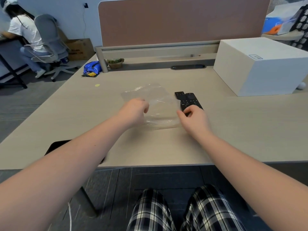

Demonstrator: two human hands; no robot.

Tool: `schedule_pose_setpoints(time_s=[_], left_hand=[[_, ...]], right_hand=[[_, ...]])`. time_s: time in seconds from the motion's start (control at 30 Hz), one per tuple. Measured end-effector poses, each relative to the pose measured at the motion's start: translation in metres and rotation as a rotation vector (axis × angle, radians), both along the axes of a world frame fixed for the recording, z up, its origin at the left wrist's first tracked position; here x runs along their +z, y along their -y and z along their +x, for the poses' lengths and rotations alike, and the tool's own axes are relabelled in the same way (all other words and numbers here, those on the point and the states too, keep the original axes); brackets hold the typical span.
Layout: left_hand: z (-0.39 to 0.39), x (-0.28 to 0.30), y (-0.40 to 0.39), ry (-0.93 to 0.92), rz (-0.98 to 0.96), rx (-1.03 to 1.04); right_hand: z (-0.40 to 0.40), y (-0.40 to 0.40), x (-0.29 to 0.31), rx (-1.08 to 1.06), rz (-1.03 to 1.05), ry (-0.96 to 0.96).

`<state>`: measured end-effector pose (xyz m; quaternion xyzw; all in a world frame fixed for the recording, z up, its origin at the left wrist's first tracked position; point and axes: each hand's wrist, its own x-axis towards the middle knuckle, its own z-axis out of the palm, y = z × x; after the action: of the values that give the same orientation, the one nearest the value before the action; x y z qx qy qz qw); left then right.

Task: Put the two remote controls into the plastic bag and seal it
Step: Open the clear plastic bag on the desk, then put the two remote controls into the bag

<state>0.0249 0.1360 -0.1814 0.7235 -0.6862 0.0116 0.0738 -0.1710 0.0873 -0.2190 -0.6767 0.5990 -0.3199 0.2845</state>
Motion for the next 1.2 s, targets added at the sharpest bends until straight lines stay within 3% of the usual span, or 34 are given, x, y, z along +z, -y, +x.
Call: schedule_pose_setpoints(time_s=[0.13,0.37,0.7,0.87,0.97,1.1,1.2], left_hand=[[-0.007,-0.005,0.000,0.012,0.050,-0.080],[-0.009,-0.010,-0.008,-0.057,-0.013,-0.153],[-0.005,-0.018,-0.013,-0.055,0.075,-0.149],[-0.001,-0.017,-0.011,-0.062,-0.032,-0.096],[0.000,-0.017,-0.006,-0.067,-0.025,-0.043],[-0.006,-0.016,-0.001,-0.087,0.040,0.001],[-0.009,-0.014,0.002,-0.153,-0.011,0.089]], right_hand=[[-0.010,0.004,-0.006,-0.015,-0.081,-0.267],[-0.009,0.012,0.000,-0.056,-0.031,-0.242],[0.006,0.014,0.007,-0.001,-0.041,-0.491],[-0.003,0.019,0.016,-0.112,-0.014,-0.271],[-0.018,0.013,0.027,-0.160,-0.111,-0.085],[-0.029,-0.006,0.049,-0.027,-0.075,0.278],[-0.035,-0.029,0.067,0.166,0.069,0.333]])
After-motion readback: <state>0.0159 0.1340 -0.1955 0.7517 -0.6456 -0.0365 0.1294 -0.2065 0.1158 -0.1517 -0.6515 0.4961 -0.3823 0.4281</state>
